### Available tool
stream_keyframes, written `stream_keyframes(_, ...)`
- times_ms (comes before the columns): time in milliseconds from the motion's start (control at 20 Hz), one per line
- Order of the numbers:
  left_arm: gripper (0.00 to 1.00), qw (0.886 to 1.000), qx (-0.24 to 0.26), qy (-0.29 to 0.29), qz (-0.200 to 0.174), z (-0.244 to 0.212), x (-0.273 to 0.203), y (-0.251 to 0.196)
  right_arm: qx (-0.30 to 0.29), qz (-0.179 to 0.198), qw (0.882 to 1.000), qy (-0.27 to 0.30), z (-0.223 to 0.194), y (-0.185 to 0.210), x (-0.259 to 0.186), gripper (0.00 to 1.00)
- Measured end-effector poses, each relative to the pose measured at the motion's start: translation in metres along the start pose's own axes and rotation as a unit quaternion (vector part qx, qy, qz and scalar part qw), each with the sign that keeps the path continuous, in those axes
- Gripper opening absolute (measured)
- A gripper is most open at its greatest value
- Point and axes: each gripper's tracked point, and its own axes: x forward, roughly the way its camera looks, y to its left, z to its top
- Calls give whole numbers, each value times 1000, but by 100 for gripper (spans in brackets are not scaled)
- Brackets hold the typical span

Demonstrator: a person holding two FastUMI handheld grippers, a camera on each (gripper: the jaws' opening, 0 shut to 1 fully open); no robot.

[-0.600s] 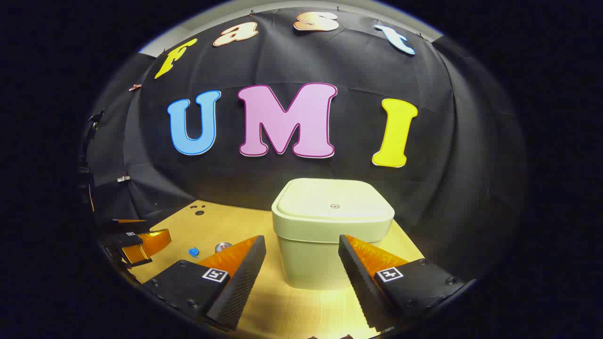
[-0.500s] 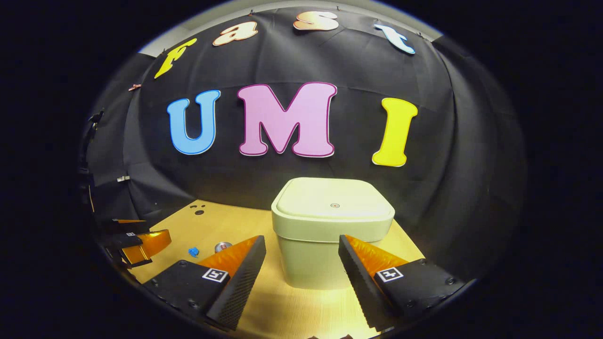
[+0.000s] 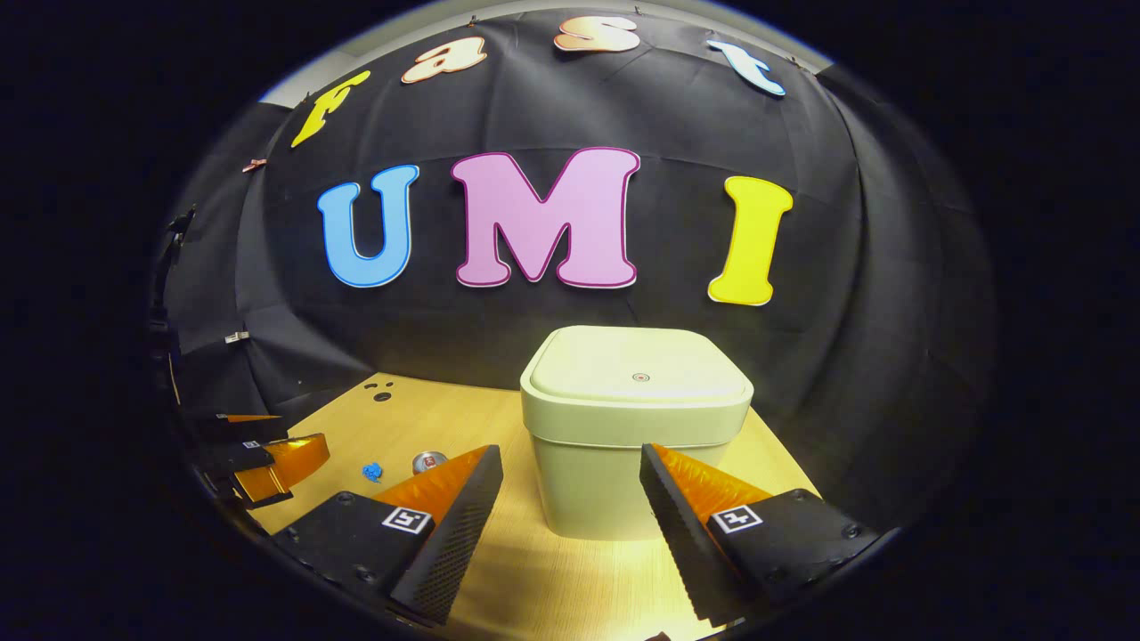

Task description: Press the lid of the desktop garbage bin to open it, pick up the crumpled paper on the desktop and throw it into the bin, then pick up the pop can on the desktop and drop it into the bin, and finally close the garbage bin lid.

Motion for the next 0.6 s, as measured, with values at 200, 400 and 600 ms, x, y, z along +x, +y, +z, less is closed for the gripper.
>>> stream_keyframes(200,96,1000,20,-14,0,4,0,0,-16,4,1000,-13,5,6,3,98)
stream_keyframes(400,96,1000,23,-19,-8,4,1,0,-7,4,1000,-17,9,7,5,96)
stream_keyframes(600,96,1000,20,-18,-7,3,1,0,-4,-7,1000,-11,5,2,4,96)
